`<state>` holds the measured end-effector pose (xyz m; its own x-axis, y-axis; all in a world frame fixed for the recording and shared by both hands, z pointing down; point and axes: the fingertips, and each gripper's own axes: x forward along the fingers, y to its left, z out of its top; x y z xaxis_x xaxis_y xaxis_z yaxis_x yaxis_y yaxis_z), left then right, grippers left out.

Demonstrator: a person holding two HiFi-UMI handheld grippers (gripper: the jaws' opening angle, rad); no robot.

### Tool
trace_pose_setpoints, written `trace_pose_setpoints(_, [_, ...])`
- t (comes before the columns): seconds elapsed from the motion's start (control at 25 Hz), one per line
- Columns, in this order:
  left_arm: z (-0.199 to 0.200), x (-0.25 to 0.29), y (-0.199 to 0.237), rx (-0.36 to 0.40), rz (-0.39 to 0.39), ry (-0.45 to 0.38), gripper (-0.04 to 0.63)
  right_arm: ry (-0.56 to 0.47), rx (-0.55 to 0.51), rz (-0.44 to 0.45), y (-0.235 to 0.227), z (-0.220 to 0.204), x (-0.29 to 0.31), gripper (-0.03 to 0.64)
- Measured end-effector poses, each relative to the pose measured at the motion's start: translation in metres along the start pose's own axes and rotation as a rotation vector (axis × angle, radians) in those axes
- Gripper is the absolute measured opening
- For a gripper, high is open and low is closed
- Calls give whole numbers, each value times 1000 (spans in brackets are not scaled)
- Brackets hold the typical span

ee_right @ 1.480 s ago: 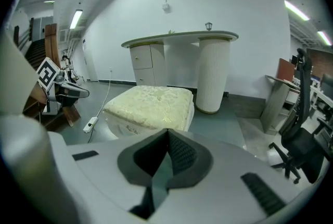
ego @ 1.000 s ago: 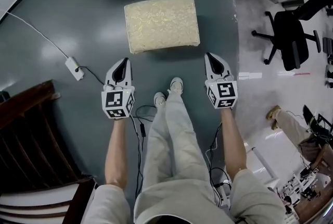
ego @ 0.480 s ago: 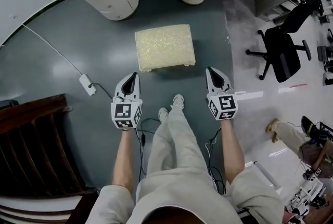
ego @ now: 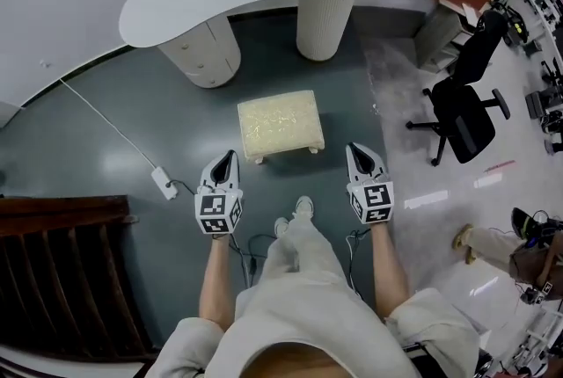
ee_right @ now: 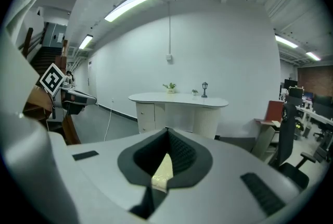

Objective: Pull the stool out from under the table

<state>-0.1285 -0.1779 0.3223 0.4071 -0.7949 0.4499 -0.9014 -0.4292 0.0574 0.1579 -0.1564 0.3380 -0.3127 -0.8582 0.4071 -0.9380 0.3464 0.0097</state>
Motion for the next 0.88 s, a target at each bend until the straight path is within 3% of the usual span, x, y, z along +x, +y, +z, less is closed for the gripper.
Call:
trace_pose_setpoints(0.4, [49,-34,0,43,5,-40,11,-29,-17,-38,-5,45,-49,-5])
trace_pose_setpoints(0.88, [70,-77,-11,47,-1,-75,11,-64,21,-80,6,65,-100,-5])
